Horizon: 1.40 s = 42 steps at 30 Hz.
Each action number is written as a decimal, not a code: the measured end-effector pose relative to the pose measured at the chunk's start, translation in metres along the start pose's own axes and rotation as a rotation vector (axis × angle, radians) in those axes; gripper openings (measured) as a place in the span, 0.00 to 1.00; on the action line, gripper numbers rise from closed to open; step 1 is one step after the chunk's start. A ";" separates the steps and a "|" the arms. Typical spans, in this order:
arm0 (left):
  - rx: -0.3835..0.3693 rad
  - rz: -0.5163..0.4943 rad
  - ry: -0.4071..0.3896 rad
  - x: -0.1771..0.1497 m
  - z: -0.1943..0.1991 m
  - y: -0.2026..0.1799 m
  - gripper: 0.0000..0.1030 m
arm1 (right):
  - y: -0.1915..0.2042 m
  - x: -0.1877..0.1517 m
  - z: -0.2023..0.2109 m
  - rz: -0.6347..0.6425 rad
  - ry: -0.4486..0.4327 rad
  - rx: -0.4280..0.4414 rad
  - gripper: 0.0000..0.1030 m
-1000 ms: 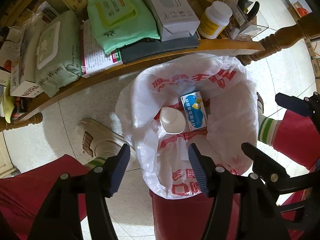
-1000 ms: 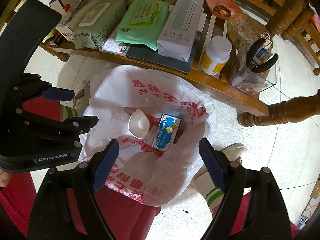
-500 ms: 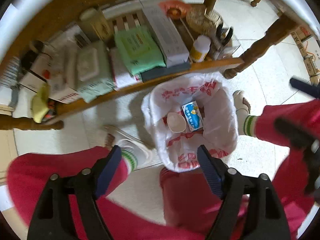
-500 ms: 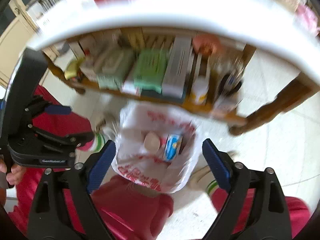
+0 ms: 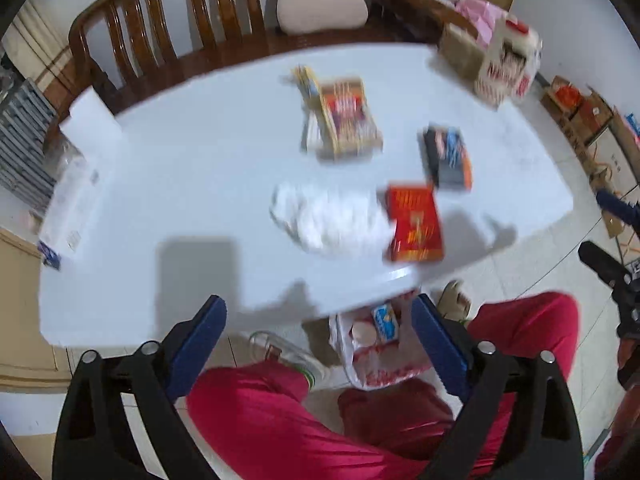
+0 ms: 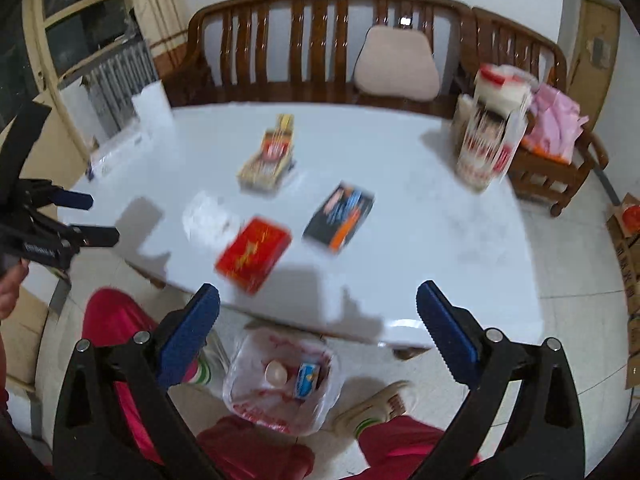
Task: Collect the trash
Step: 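Raise both open tools back above the table, then grasp the yellow-purple poker box with the left tool while the right tool grasps the black-orange box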
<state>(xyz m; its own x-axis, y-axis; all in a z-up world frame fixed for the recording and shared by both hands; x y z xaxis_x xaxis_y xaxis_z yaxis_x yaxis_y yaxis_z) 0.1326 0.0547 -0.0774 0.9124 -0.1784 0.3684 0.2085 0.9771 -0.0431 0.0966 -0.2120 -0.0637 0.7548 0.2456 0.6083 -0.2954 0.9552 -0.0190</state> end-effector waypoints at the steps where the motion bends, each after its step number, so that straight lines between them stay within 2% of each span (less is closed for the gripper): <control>1: -0.007 0.003 0.000 0.009 0.006 0.000 0.90 | -0.004 0.009 0.006 -0.006 -0.015 -0.002 0.94; 6: 0.028 -0.033 -0.020 0.048 0.030 -0.006 0.91 | -0.021 0.046 0.029 -0.054 -0.062 0.006 0.94; 10: 0.022 -0.054 0.000 0.070 0.032 -0.016 0.91 | -0.034 0.072 0.035 -0.057 -0.084 -0.049 0.94; 17: 0.027 -0.081 0.047 0.103 0.009 -0.037 0.91 | -0.046 0.099 0.025 -0.087 -0.069 -0.047 0.94; 32: 0.054 -0.126 0.106 0.144 -0.033 -0.055 0.91 | -0.061 0.108 -0.017 -0.132 0.003 -0.043 0.94; 42: 0.042 -0.105 0.170 0.156 -0.068 -0.056 0.91 | -0.061 0.104 -0.052 -0.126 0.066 -0.026 0.94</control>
<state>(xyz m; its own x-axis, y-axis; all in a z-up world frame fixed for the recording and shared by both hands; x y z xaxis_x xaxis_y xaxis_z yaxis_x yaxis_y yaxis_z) 0.2873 -0.0359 -0.0810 0.9334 -0.2932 0.2068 0.2941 0.9554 0.0272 0.2234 -0.2363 -0.0403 0.8219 0.1333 0.5538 -0.1814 0.9829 0.0325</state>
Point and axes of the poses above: each gripper's, at about its wrist camera, not at the fingertips, and z roughly against the way its jaws point, y to its left, x to its top, the point moved 4 cm from there along -z, roughly the way its jaws point, and after that the axes turned 9 degrees about z, right-handed, at the moved point
